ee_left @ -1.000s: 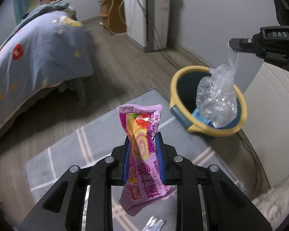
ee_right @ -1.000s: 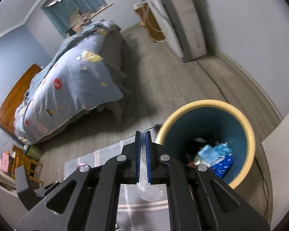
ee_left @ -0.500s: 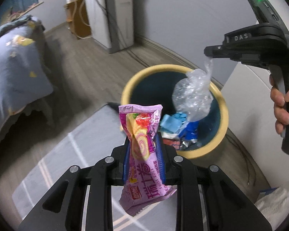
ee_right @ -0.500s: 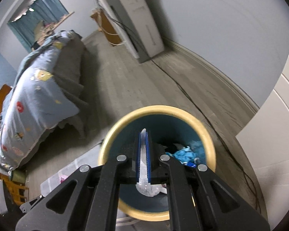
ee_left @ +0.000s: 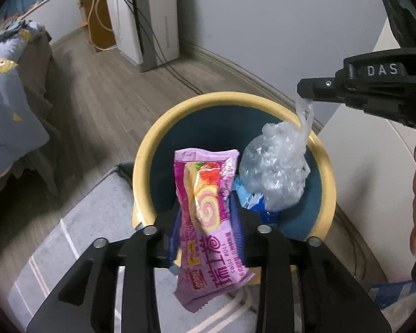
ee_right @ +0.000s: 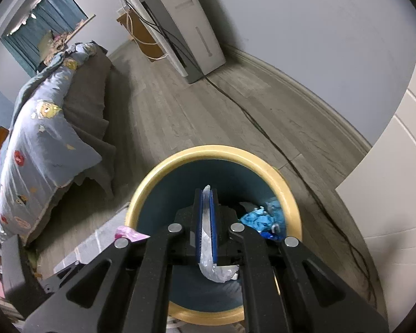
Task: Collect trash
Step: 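Open both tools over the bin to drop the bag and wrapper, then move both open tools from the bin back over the mat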
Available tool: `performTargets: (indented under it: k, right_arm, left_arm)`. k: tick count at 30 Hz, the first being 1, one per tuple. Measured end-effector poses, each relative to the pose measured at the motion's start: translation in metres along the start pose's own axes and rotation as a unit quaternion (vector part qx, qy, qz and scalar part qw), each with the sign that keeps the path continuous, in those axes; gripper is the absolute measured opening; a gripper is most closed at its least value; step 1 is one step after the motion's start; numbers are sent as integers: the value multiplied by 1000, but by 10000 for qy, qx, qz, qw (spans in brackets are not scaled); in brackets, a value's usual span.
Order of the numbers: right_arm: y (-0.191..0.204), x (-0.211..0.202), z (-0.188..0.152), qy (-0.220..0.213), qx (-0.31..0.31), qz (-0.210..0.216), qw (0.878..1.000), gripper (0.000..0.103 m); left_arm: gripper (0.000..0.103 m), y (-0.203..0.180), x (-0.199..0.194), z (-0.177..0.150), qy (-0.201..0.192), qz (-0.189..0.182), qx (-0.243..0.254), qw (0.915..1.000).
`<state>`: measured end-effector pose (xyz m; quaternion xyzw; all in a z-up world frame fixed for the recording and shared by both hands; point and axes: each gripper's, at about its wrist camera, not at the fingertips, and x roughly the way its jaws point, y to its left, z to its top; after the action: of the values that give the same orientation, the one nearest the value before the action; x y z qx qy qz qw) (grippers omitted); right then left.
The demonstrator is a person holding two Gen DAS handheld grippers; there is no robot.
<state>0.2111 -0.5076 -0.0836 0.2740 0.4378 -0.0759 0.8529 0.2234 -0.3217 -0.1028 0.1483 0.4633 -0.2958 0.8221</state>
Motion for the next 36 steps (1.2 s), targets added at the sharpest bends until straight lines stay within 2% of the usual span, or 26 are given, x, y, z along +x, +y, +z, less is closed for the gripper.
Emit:
performTargets:
  k: [1,3,4,5,6,7,8,10,13,16,20,25,29,34,36]
  right_arm:
    - [1,0,1,7,-3,17,10000,6]
    - [3,0,1,7,-51,-8,10000,8]
    - [4,0,2,9,-76,-28,10000,11]
    - [5,0,1,2,-82,-32,10000,26]
    - [6,-1,1,-13,-74,-42,10000,36]
    - [6,-2,1,-39,-74,-49,10000,53]
    - [7,-4,1,-70,-70,-42,9999,64]
    - [8,-8,2,-111,-64,-19,9999,71]
    - [9,-15,3,-196,-38,-47,9998,94]
    - [9,-26,4,-284,18,-20,9996,96]
    - [16,-40,0,-394,-95,-184,9990,97]
    - [27,-61,-17,-438,-130,-298,9985,97]
    - [52,-74,-39,-404,-364,-358,9979,97]
    - [84,-88,-75,-449,-690,-407,9958,97]
    - [99,-86,-92,-345,-856,-527,9943,97]
  left_arm:
    - [50,-1,-1,1,-42,54,23,10000]
    - [69,-3,-3,0,-115,169,57,9998]
    - [71,-2,-5,-1,-154,217,38,9996]
    - [74,0,-6,-2,-176,234,3,9996]
    - [81,1,-7,-3,-196,258,-46,9995]
    - [85,3,-10,-5,-219,305,-97,9992]
    - [89,5,-13,-7,-258,363,-140,9989]
    - [90,7,-20,-12,-324,430,-152,9984]
    - [93,9,-31,-20,-370,549,-167,9977]
    - [93,16,-45,-29,-413,551,-292,9972]
    - [94,24,-69,-44,-443,577,-386,9966]
    - [95,41,-108,-66,-527,671,-418,9955]
    - [95,63,-142,-91,-584,870,-504,9932]
    - [95,103,-175,-127,-589,1032,-896,9889]
    - [96,116,-184,-139,-607,1078,-995,9873]
